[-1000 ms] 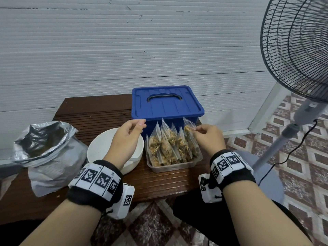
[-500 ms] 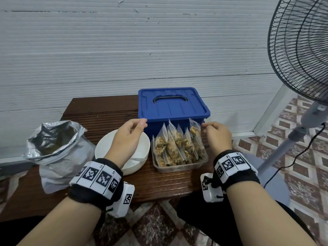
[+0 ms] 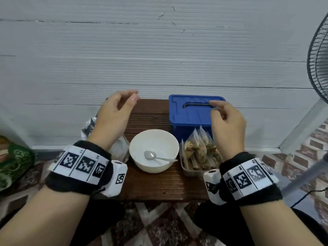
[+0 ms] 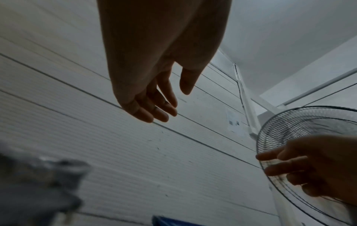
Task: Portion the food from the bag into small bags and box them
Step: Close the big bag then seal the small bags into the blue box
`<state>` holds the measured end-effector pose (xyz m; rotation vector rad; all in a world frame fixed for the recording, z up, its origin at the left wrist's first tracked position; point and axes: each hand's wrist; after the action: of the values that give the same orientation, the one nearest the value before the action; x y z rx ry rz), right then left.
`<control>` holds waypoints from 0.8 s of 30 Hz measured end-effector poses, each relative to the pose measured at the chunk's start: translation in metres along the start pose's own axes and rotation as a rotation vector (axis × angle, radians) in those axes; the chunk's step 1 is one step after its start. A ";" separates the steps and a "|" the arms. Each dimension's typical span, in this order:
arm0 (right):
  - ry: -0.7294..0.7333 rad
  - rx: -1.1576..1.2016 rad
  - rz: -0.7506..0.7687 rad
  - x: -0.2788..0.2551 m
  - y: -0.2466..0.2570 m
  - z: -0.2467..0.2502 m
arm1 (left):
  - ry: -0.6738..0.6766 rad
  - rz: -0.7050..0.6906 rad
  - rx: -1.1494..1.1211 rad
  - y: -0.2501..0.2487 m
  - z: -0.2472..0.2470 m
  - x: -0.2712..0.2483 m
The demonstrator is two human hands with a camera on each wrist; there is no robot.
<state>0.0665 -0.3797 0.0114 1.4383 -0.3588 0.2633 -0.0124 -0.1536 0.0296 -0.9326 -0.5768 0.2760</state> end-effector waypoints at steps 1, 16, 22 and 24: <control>0.055 0.021 0.007 -0.005 0.007 -0.013 | -0.036 0.012 0.010 0.004 0.011 0.002; 0.609 0.174 -0.600 -0.031 -0.006 -0.196 | 0.050 0.682 -0.080 0.112 0.076 0.014; 0.540 0.414 -0.875 -0.027 -0.004 -0.200 | 0.196 0.772 -0.301 0.113 0.083 0.018; 0.531 0.512 -0.958 -0.024 0.000 -0.196 | 0.218 0.786 -0.357 0.112 0.084 0.018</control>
<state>0.0606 -0.1845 -0.0161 1.7997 0.8832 -0.0670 -0.0441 -0.0241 -0.0165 -1.4952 -0.0273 0.7799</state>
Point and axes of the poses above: each hand's wrist, its own x-axis towards the middle knuckle, its own z-axis out of the back of the hand, y = z × x, and after that the axes turned 13 degrees about x, right-handed
